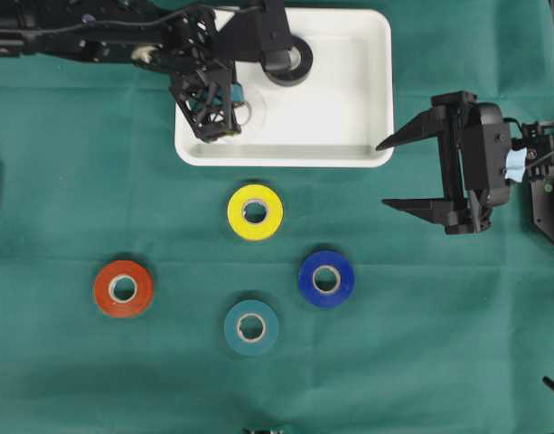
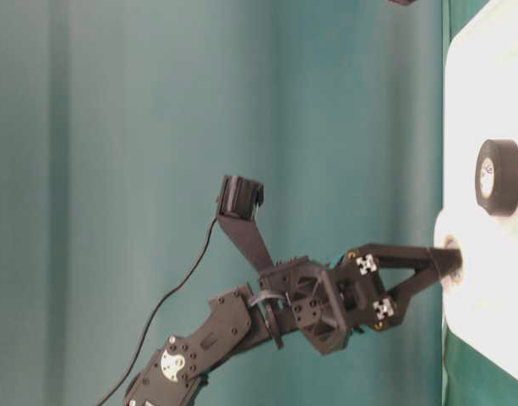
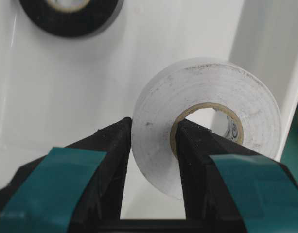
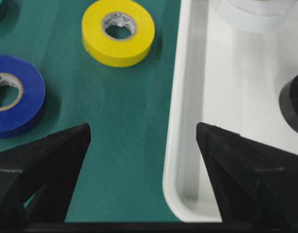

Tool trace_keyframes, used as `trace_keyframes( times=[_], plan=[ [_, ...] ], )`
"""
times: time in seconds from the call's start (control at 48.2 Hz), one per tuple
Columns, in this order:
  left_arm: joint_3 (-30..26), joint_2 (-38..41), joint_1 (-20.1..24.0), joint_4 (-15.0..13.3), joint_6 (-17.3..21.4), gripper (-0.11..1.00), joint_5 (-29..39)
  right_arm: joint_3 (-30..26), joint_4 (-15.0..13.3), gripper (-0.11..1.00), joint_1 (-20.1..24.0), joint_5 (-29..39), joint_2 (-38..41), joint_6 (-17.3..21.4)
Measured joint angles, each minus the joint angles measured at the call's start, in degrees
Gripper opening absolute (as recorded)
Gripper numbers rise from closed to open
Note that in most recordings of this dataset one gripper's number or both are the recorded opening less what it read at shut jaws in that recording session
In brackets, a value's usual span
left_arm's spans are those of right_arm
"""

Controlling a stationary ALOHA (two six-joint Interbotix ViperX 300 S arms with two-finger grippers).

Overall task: Put the tape alternately from left to right into the white case.
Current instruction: 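Lift the white roll and carry it into the tray, then release the white roll in the tray and retract the left gripper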

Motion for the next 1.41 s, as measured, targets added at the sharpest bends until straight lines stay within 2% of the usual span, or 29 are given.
trace_keyframes(
  times=[0.29,0.664,0.788,0.83,0.954,0.995,1.099,1.41],
  plan=[
    [0.00,0.44,0.00,0.00,2.64,0.26,-0.35,0.00,-0.09,0.59,0.00,0.00,0.00,0.09],
    [4.31,3.34,1.05,0.00,3.08,0.26,-4.57,0.00,0.00,0.59,0.00,-0.18,0.35,0.09],
    [5.19,3.43,1.32,0.00,4.66,0.27,-4.83,0.00,0.00,0.59,0.00,-0.44,0.88,0.09],
    [5.54,3.43,1.32,0.00,5.19,0.33,-4.92,0.00,0.00,0.59,0.09,-0.62,0.97,0.09],
    [5.89,3.34,1.32,-0.09,5.54,0.70,-5.54,0.00,0.00,0.59,0.09,-0.88,1.32,0.09],
    [5.98,3.34,1.32,0.00,5.45,0.79,-5.63,0.00,0.00,0.59,0.09,-0.88,1.32,0.09],
    [5.98,2.90,1.32,-0.09,5.36,0.74,-5.80,0.00,0.00,0.59,0.09,-0.88,1.32,0.09],
    [5.71,-1.76,0.62,0.00,5.45,0.74,-4.92,0.00,0.00,0.59,0.09,-0.97,1.41,0.09]
  ],
)
